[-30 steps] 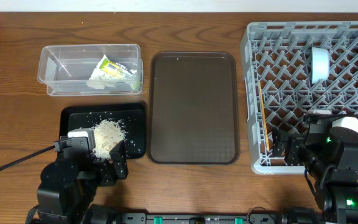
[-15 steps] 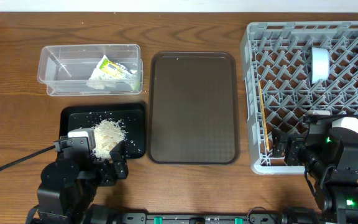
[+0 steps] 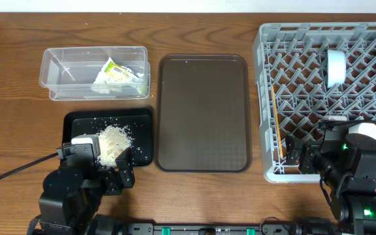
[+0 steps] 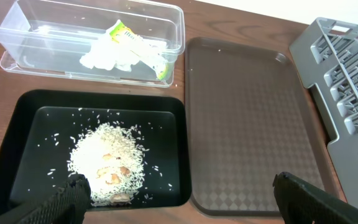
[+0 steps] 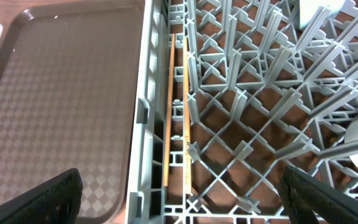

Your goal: Sort waste into correct bins and load items into the dishwasher rack

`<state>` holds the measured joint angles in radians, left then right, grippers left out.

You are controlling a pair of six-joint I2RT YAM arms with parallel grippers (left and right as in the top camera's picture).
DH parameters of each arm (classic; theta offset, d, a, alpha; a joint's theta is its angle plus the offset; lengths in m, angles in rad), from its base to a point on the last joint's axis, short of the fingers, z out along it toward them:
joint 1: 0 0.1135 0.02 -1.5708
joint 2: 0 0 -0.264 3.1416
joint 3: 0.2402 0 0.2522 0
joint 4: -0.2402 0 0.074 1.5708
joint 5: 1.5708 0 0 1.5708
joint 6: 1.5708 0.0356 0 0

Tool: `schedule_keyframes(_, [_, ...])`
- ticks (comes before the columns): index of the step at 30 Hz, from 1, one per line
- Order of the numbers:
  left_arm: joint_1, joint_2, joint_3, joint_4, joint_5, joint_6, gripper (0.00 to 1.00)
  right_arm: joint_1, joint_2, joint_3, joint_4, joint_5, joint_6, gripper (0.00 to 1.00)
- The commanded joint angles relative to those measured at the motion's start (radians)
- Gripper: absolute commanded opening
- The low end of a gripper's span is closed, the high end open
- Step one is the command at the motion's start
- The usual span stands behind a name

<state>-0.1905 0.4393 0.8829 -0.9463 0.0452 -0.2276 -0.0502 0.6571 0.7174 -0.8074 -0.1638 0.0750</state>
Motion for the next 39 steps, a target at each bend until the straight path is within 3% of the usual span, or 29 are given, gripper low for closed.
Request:
schedule_keyframes(1, [0.004,-0.003,-0.011,-0.003,-0.012,0.014,0.97,-0.001,-0.005,-0.008,-0.002,0.006,-0.002,0.99])
schedule_keyframes(7, [0.004,-0.003,-0.011,-0.003,-0.012,0.014,0.97,0.012,-0.045,-0.013,-0.001,0.031,-0.012,0.99])
schedule_keyframes(14, [0.004,-0.003,-0.011,-0.003,-0.012,0.014,0.97,0.072,-0.217,-0.065,0.053,0.112,-0.013,0.99])
schedule_keyframes(31, [0.004,-0.003,-0.011,-0.003,-0.012,0.014,0.97,0.132,-0.622,-0.582,0.731,0.112,-0.013,0.99])
schedule_keyframes(39, [0.004,-0.003,-0.011,-0.003,-0.012,0.014,0.97,0.132,-0.652,-0.714,0.849,0.119,-0.013,0.99])
